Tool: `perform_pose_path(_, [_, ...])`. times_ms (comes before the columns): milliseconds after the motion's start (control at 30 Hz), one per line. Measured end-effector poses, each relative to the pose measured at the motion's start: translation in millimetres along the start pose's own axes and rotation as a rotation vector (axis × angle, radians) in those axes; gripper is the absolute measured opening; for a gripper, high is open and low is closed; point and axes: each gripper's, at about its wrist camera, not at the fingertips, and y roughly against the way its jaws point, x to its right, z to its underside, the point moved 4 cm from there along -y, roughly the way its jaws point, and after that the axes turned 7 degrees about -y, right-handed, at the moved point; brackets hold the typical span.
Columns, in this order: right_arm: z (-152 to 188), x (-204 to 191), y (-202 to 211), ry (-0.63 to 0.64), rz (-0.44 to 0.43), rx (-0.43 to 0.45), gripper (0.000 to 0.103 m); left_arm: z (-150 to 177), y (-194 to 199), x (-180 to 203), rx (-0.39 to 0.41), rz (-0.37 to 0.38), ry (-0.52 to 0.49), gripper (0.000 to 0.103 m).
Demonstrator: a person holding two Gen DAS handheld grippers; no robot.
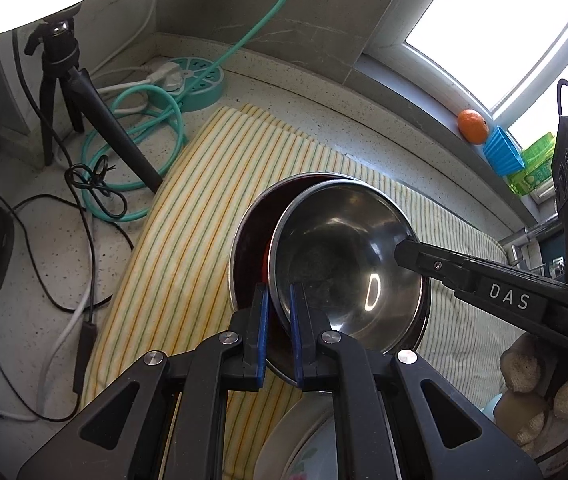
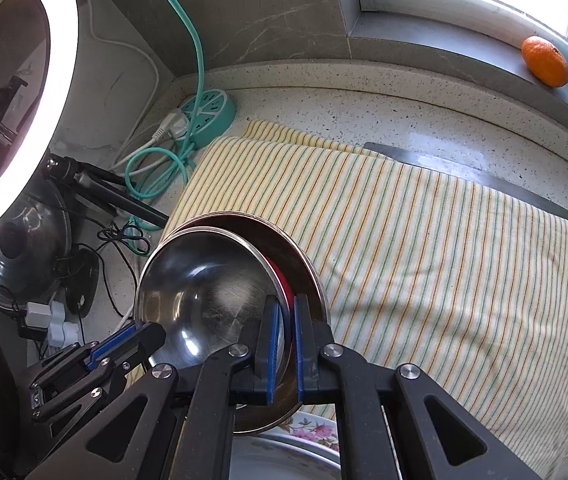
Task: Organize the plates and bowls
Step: 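Lower the red-sided steel bowl into the large steel bowl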
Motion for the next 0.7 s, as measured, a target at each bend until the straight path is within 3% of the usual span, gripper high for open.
perform_pose_path(700, [-1.3, -0.7, -7.9, 0.022, 0.031, -0.035, 0.009, -1.3, -5.4, 2.4, -0.028, 0.000, -0.018, 0.009])
